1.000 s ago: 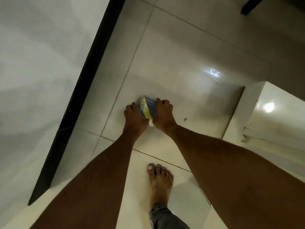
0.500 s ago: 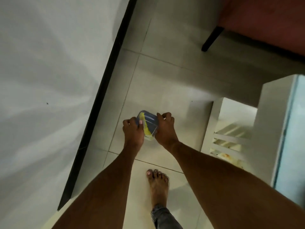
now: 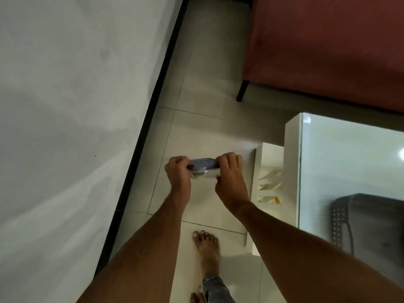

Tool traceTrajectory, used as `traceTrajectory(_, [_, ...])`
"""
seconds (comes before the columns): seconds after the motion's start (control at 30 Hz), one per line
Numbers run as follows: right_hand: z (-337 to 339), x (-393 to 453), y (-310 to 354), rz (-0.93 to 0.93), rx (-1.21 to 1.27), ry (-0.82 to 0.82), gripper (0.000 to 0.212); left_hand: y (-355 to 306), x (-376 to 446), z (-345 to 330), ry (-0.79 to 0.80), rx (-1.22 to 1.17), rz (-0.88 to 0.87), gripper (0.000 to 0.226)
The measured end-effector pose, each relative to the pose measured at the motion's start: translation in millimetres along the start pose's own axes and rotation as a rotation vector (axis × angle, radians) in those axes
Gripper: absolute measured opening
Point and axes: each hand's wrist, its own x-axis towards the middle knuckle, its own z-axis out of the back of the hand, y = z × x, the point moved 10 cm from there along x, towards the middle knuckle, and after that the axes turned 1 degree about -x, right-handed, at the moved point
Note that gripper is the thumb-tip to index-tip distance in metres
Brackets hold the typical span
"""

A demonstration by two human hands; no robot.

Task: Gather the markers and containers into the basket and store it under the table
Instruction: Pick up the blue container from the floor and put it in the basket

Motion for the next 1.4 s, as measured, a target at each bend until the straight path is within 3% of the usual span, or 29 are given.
traceTrajectory(0.17, [70.0,-46.1,-12.3,-0.019,0.098,-0.150,0.044,-10.1,-63.4,-31.7,0.178,-0.033,0.001,0.041])
traceTrajectory(0.37, [162.0,-100.8,-71.3,-0.068,0.197,-0.387,0.043,5.2,-152.2,-96.1,0.312,-0.089,-0.023,0.038])
traceTrajectory(0.47, [198.9,-127.9,-112.7,-0.079,0.262,-0.426,0.048,25.3,-194.0,-126.1,0.334,-0.085,-0.053,0.030])
traceTrajectory(0.63, [256.1,-173.1,-188.0,-0.157,0.483,-0.480,0.034,51.0,-259.2,-180.9,0.337,0.001,-0.190,0.041])
traceTrajectory(0.73, [279.8,-197.7,-233.5,-0.270,0.668,-0.479,0.027,74.6,-305.2,-211.1,0.343,0.124,-0.281,0.040])
traceTrajectory(0.9, [294.1,-205.7,-275.4,-0.320,0.641,-0.464,0.031,74.4,-359.4,-243.1,0.237,0.521,-0.647,0.034])
traceTrajectory(0.97, [294.3,-204.1,-294.9,-0.338,0.645,-0.450,0.034,79.1,-377.6,-258.5,0.179,0.719,-0.717,0.034])
traceTrajectory(1.17, [268.4,-205.5,-322.7,-0.353,0.575,-0.341,0.036,121.6,-376.2,-285.7,0.299,1.280,-0.488,0.034])
traceTrajectory(1.4, [244.7,-204.7,-327.4,-0.377,0.463,-0.312,0.048,147.5,-367.4,-284.9,0.313,1.363,-0.409,0.042])
